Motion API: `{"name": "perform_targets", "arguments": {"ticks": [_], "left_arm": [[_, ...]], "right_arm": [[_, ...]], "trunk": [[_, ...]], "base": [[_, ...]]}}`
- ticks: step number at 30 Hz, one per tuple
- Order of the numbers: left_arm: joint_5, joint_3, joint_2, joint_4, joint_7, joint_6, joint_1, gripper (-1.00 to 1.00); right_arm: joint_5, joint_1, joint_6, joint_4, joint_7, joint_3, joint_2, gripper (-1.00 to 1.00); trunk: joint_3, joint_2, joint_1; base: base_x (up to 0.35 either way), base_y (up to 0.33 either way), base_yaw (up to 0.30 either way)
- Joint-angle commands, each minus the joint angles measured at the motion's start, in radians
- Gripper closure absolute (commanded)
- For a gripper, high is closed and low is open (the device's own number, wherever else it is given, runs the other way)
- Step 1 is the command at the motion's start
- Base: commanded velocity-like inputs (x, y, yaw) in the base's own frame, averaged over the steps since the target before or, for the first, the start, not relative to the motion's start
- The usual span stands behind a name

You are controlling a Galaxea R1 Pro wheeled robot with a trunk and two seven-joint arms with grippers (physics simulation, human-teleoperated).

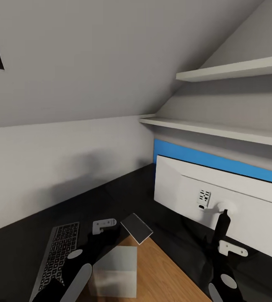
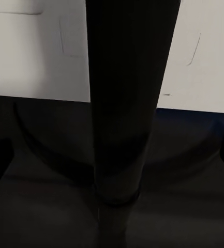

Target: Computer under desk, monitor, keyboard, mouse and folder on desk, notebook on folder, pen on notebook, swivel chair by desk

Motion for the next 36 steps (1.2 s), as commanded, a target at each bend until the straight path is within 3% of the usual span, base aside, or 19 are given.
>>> {"name": "perform_targets", "arguments": {"ticks": [1, 10, 15, 36], "left_arm": [[0.010, -0.005, 0.001, -0.002, 0.011, 0.001, -0.001, -1.00], [0.009, -0.027, -0.014, 0.004, 0.013, 0.003, -0.001, -1.00], [0.010, -0.032, -0.003, 0.001, 0.012, 0.003, -0.001, -1.00], [0.010, -0.033, 0.000, 0.000, 0.012, 0.003, -0.001, -1.00]], "right_arm": [[-0.002, -0.001, 0.005, -0.002, -0.008, 0.003, -0.001, -1.00], [0.006, -0.032, -0.004, 0.008, -0.011, -0.003, 0.013, -1.00], [0.005, -0.022, 0.011, -0.020, -0.025, 0.003, 0.013, -1.00], [0.007, -0.021, -0.014, -0.032, -0.029, -0.012, 0.010, -1.00]], "trunk": [[-0.002, -0.001, 0.000], [-0.002, -0.001, 0.000], [-0.002, -0.001, 0.000], [-0.002, -0.001, 0.000]], "base": [[0.000, 0.000, 0.000], [0.000, 0.000, 0.000], [0.000, 0.000, 0.000], [0.009, 0.000, 0.000]]}}
